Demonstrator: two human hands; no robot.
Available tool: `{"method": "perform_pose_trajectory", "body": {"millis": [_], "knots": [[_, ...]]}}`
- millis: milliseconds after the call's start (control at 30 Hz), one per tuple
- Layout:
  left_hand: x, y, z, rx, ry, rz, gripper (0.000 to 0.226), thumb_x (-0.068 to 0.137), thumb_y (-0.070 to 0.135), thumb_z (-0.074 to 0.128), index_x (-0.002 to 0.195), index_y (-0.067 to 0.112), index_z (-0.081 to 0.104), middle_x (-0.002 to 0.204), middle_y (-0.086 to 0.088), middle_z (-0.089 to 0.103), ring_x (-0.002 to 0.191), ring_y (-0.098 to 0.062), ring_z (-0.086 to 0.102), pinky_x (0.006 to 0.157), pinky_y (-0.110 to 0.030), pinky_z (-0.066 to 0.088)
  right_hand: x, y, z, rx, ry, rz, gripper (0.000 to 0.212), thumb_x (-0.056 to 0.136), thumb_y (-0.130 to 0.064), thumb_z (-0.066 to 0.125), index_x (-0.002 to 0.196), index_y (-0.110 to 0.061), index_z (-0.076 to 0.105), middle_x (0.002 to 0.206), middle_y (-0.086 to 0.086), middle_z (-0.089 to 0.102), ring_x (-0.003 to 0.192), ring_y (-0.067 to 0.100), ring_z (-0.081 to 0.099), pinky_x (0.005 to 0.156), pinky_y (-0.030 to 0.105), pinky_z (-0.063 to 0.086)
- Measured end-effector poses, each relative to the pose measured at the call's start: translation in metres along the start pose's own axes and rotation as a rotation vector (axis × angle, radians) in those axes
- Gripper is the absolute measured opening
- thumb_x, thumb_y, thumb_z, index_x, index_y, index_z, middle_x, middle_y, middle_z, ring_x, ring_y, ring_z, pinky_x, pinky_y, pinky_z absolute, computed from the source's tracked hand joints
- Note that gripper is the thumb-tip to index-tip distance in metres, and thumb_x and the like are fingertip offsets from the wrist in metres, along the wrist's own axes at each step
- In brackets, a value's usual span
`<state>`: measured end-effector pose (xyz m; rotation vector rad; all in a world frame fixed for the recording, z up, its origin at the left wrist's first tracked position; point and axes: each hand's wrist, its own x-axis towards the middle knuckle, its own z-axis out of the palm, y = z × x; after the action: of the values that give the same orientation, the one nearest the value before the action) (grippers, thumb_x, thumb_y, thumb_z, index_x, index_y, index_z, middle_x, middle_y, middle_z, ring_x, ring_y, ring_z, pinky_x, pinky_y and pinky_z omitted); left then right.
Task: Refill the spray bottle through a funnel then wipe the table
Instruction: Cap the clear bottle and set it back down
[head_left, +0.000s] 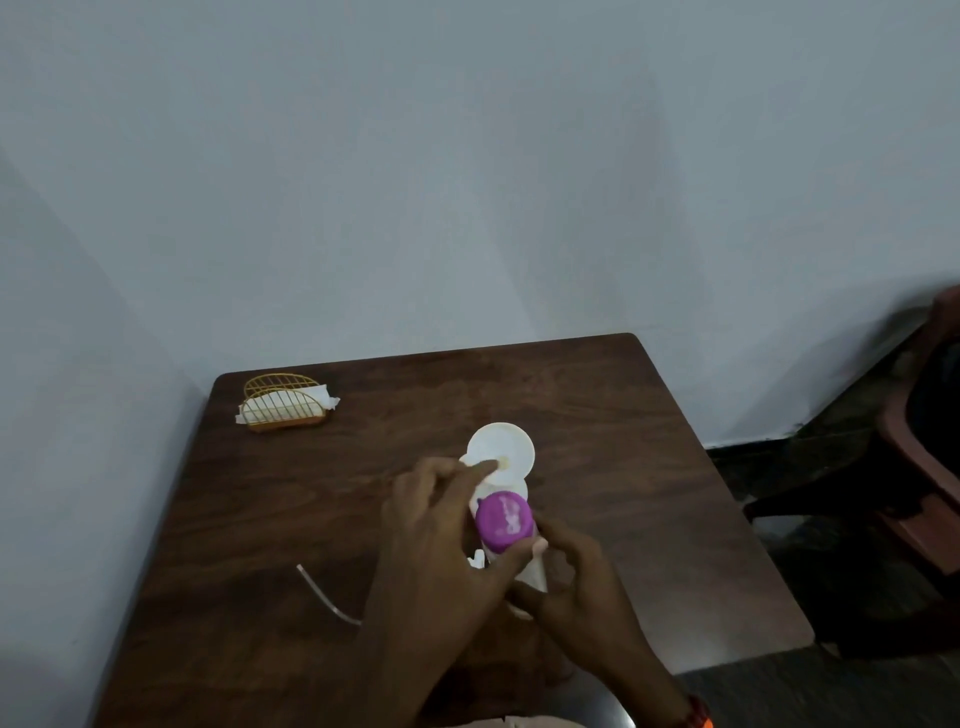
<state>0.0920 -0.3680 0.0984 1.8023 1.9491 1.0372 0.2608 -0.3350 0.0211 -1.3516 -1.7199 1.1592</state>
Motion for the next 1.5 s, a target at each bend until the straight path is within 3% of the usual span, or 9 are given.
{"method": "perform_pose_trajectory", "body": {"millis": [100, 267, 433, 500, 667, 800, 1033, 1233, 1500], "knots": [[0.001, -0.001, -0.004, -0.101, 0.025, 0.053, 0.052, 0.069, 0.047, 0.083, 0.117, 0.032, 0.067, 0.114, 0.021, 0.061, 0.107, 0.001, 0.059, 0.090, -0.029, 0.054, 0.004, 0.005, -0.003, -0.025, 0.000, -0.012, 0.064, 0.067, -0.008, 0.090, 0.116, -0.042, 0.066, 0.107, -0.039, 0.069, 0.104, -0.017, 0.062, 0.084, 0.000, 0.044], [-0.007, 0.002, 0.001, -0.212, -0.066, 0.043, 0.069, 0.071, 0.048, 0.085, 0.133, 0.037, 0.056, 0.134, 0.026, 0.055, 0.126, 0.006, 0.051, 0.102, -0.013, 0.047, -0.003, 0.005, 0.006, 0.019, -0.006, -0.002, 0.058, 0.075, -0.043, 0.083, 0.128, -0.024, 0.067, 0.121, -0.008, 0.073, 0.113, 0.010, 0.068, 0.097, 0.039, 0.056], [-0.005, 0.000, -0.007, -0.275, -0.055, -0.047, 0.066, 0.072, 0.028, 0.088, 0.130, 0.039, 0.057, 0.125, 0.029, 0.061, 0.118, 0.011, 0.056, 0.096, -0.013, 0.051, -0.002, 0.002, 0.006, -0.019, 0.015, -0.028, 0.060, 0.069, -0.023, 0.092, 0.123, -0.033, 0.068, 0.118, -0.023, 0.070, 0.111, -0.009, 0.062, 0.093, 0.012, 0.050], [-0.007, 0.002, -0.011, -0.381, -0.173, -0.039, 0.071, 0.073, 0.015, 0.084, 0.134, 0.037, 0.055, 0.133, 0.029, 0.059, 0.125, 0.007, 0.054, 0.102, -0.019, 0.051, -0.003, 0.002, 0.007, -0.026, 0.008, -0.010, 0.059, 0.071, -0.029, 0.089, 0.126, -0.028, 0.068, 0.121, -0.017, 0.072, 0.113, -0.003, 0.064, 0.097, 0.022, 0.053], [-0.008, 0.001, -0.001, -0.262, -0.037, -0.103, 0.083, 0.061, 0.052, 0.091, 0.132, 0.043, 0.050, 0.126, 0.031, 0.052, 0.119, 0.011, 0.051, 0.087, 0.001, 0.044, -0.003, -0.004, 0.011, -0.006, -0.014, 0.005, 0.054, 0.076, -0.035, 0.085, 0.126, -0.026, 0.068, 0.118, -0.009, 0.074, 0.111, 0.009, 0.069, 0.094, 0.031, 0.056], [-0.008, -0.006, -0.009, -0.313, -0.067, -0.081, 0.070, 0.072, 0.025, 0.089, 0.128, 0.046, 0.054, 0.126, 0.027, 0.063, 0.119, 0.007, 0.057, 0.096, -0.009, 0.049, -0.001, -0.003, 0.007, -0.023, -0.023, -0.029, 0.061, 0.069, -0.006, 0.089, 0.125, -0.023, 0.070, 0.116, -0.016, 0.074, 0.108, -0.006, 0.066, 0.088, 0.009, 0.051], [-0.010, -0.014, -0.018, -0.301, -0.099, -0.135, 0.095, 0.058, 0.056, 0.090, 0.141, 0.046, 0.044, 0.132, 0.025, 0.057, 0.121, 0.003, 0.056, 0.100, -0.021, 0.050, -0.005, -0.007, 0.009, 0.007, -0.045, -0.055, 0.055, 0.075, -0.017, 0.088, 0.127, -0.024, 0.069, 0.117, -0.011, 0.075, 0.109, 0.005, 0.070, 0.093, 0.028, 0.058], [-0.016, -0.003, -0.015, -0.400, -0.172, -0.058, 0.087, 0.056, 0.054, 0.092, 0.133, 0.042, 0.052, 0.132, 0.035, 0.056, 0.127, 0.013, 0.049, 0.099, -0.004, 0.043, -0.011, -0.011, 0.022, 0.028, -0.063, 0.005, 0.049, 0.083, -0.044, 0.076, 0.128, -0.029, 0.066, 0.121, -0.004, 0.073, 0.113, 0.017, 0.069, 0.095, 0.041, 0.057], [-0.016, -0.019, -0.020, -0.278, 0.023, -0.065, 0.056, 0.064, 0.040, 0.093, 0.114, 0.032, 0.069, 0.111, 0.020, 0.068, 0.106, 0.003, 0.064, 0.086, -0.016, 0.056, -0.008, -0.021, 0.014, -0.018, -0.059, -0.077, 0.063, 0.067, -0.006, 0.090, 0.109, -0.045, 0.066, 0.105, -0.038, 0.069, 0.101, -0.014, 0.064, 0.082, 0.002, 0.045]]}}
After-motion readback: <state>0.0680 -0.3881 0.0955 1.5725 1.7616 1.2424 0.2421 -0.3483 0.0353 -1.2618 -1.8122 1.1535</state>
